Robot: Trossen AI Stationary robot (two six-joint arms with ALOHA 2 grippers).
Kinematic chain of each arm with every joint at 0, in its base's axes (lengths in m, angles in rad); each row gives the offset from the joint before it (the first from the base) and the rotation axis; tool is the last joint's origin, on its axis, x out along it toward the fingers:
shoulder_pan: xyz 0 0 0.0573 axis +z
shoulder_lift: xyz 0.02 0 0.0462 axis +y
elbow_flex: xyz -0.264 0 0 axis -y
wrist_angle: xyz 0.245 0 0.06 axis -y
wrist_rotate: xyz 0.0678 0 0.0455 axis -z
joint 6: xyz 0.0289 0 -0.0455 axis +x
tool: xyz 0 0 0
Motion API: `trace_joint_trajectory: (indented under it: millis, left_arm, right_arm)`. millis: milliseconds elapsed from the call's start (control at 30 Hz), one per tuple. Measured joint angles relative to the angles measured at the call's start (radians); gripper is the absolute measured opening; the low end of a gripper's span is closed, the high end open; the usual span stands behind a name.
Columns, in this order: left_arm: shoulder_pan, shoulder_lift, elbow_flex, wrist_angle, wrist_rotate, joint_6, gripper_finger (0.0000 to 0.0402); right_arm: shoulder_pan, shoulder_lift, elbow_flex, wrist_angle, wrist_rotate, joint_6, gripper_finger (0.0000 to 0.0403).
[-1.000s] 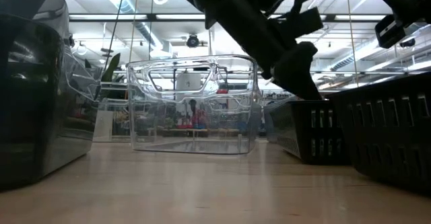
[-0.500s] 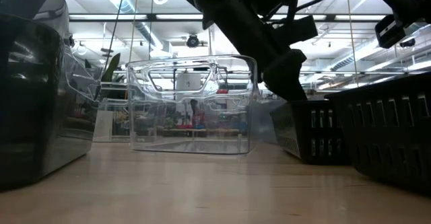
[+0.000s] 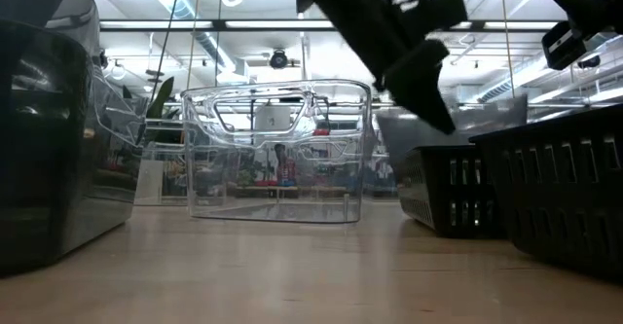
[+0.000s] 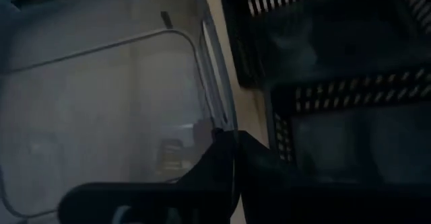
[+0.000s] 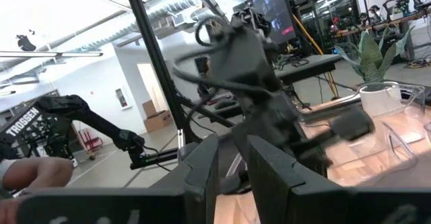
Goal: Stack baskets by color
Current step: Stack the top black bin on the bottom black bin
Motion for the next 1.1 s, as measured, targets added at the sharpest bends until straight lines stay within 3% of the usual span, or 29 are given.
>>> trace_joint_trajectory:
  millis: [267,500,733,1100]
  left_arm:
    - [-0.033,-0.088,0.045,-0.112,-0.119,0.064,0.0008]
    - [-0.096,-0.225,0.044,-0.359,-0.173,0.026,0.0008]
    - [-0.231,-0.349,0.043,-0.698,-0.161,-0.261,0.0008]
    - [-0.524,-0.397,0.044,-0.928,-0.219,-0.751,0.0009]
  right_arm:
    - [0.000,0.000,0.000,0.000,0.000,0.000,0.0082]
    - [0.000,0.001,0.000,0.008,0.000,0.000,0.0083]
    - [0.000,0.001,0.000,0.015,0.000,0.000,0.0083]
    - [0.000,0.002,0.000,0.033,0.000,0.000,0.0083]
